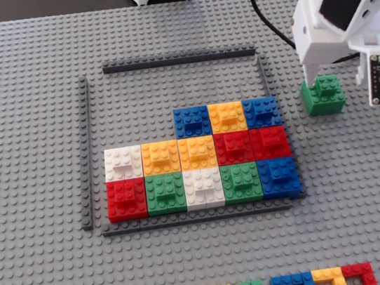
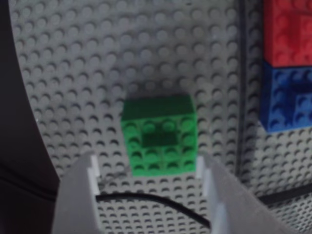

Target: Grab the cube and place it into the grid

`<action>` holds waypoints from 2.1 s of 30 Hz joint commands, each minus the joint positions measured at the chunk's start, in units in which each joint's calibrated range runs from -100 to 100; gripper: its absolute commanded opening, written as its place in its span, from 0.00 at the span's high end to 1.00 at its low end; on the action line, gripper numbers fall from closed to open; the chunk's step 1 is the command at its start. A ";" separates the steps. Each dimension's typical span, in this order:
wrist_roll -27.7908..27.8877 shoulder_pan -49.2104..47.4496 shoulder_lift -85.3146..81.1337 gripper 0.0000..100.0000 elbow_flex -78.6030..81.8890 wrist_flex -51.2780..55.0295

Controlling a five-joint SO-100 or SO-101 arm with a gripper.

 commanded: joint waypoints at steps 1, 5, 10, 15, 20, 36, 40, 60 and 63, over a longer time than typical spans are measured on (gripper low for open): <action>-0.15 -0.57 -1.38 0.76 -4.27 -0.27; -0.15 -0.64 -1.38 0.75 -4.54 -0.37; -0.29 -0.94 -0.87 0.75 -5.27 -0.42; -0.44 -1.09 0.08 0.76 -5.27 -0.61; -0.49 -1.09 0.51 0.76 -5.18 -0.81; -0.15 -0.50 0.77 0.87 -3.91 -0.95; -0.15 -0.42 0.77 0.90 -3.54 -0.95; 0.93 -0.35 -3.87 0.94 -8.44 3.10; 1.37 -0.35 -6.80 0.95 -10.25 4.37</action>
